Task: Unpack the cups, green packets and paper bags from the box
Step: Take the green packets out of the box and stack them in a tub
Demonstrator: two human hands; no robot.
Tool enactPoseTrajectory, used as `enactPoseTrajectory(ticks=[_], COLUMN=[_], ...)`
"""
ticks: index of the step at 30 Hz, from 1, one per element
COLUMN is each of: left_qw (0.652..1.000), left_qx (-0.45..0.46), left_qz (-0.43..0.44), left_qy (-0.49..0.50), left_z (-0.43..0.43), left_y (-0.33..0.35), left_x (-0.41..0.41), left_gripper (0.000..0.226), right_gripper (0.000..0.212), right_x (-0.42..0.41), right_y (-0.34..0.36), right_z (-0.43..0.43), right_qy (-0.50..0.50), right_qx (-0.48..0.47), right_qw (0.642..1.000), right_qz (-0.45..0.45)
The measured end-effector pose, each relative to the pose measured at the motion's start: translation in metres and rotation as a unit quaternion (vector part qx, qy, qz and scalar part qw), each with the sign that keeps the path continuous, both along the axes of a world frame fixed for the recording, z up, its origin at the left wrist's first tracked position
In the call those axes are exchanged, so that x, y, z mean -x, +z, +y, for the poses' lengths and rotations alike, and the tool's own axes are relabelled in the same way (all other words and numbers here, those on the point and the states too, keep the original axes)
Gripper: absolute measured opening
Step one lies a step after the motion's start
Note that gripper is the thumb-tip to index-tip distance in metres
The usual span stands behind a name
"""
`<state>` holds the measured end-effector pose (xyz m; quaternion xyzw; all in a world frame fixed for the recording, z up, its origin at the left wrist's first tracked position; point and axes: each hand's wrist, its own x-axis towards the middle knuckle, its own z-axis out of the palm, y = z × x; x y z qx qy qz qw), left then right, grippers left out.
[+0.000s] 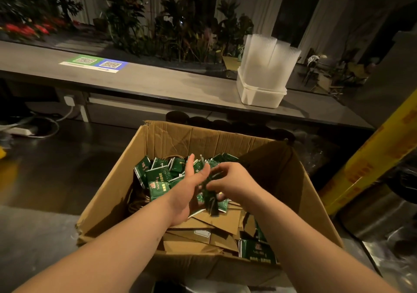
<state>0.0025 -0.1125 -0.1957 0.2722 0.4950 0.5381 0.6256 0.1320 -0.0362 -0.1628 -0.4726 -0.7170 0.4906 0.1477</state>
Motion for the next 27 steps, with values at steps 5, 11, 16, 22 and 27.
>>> enactPoseTrajectory(ticks=[5, 11, 16, 22, 27], left_qw=[0.992, 0.978, 0.98, 0.98, 0.983], left_qx=[0.06, 0.035, 0.024, 0.06, 0.098], left_qz=[-0.082, -0.187, -0.186, -0.181, -0.151], left_qy=[0.07, 0.087, 0.07, 0.057, 0.034], left_z=[0.001, -0.004, -0.005, 0.0, 0.0], left_y=[-0.008, 0.001, -0.001, -0.01, -0.008], left_x=[0.018, 0.018, 0.016, 0.016, 0.015], left_gripper=[0.083, 0.029, 0.053, 0.05, 0.053], right_gripper=[0.019, 0.016, 0.046, 0.037, 0.036], right_x=[-0.003, -0.067, -0.083, -0.081, -0.072], right_y=[-0.004, -0.063, -0.092, -0.092, -0.045], right_z=[0.008, 0.048, 0.05, 0.053, 0.054], right_qy=[0.039, 0.118, 0.19, 0.199, 0.127], right_qx=[0.107, 0.051, 0.178, 0.194, 0.207], right_qw=[0.981, 0.928, 0.858, 0.846, 0.925], right_qz=[0.154, -0.35, -0.442, -0.454, -0.292])
